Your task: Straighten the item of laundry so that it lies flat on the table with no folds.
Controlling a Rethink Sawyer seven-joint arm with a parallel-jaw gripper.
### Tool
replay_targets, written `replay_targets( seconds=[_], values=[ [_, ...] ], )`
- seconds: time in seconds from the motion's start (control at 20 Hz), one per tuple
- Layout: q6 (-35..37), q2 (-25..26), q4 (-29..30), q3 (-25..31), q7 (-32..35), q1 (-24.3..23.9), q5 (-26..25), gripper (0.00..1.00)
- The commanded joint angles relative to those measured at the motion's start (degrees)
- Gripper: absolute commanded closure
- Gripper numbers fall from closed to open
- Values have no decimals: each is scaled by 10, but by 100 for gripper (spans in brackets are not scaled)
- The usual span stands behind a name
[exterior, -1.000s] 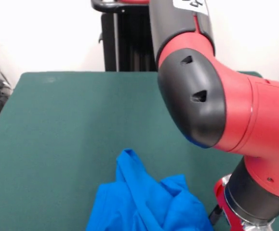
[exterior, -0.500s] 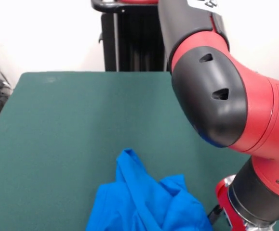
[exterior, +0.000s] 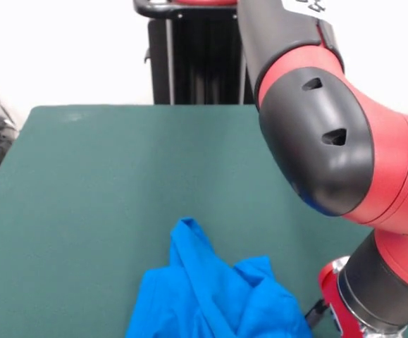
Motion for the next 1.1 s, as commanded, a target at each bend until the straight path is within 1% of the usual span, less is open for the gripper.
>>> replay_targets(
  seconds=[0.05,0.15,0.3,0.45,0.55,0.7,0.8,0.85,0.95,1.1],
  values=[
    [82,3,37,31,22,-1,-34,0],
    [89,-9,35,20,20,3,-59,0],
    [100,-17,35,23,9,-3,-61,0],
    [102,-18,34,25,12,0,-78,0],
    [102,-18,35,25,16,-1,-75,0],
    [124,-27,39,17,10,2,-81,0],
    [121,-26,42,14,7,0,-75,0],
    [117,-27,41,15,6,1,-81,0],
    [126,-29,40,24,-7,1,-89,0],
    [138,-33,44,25,-24,-3,-77,0]
  ],
)
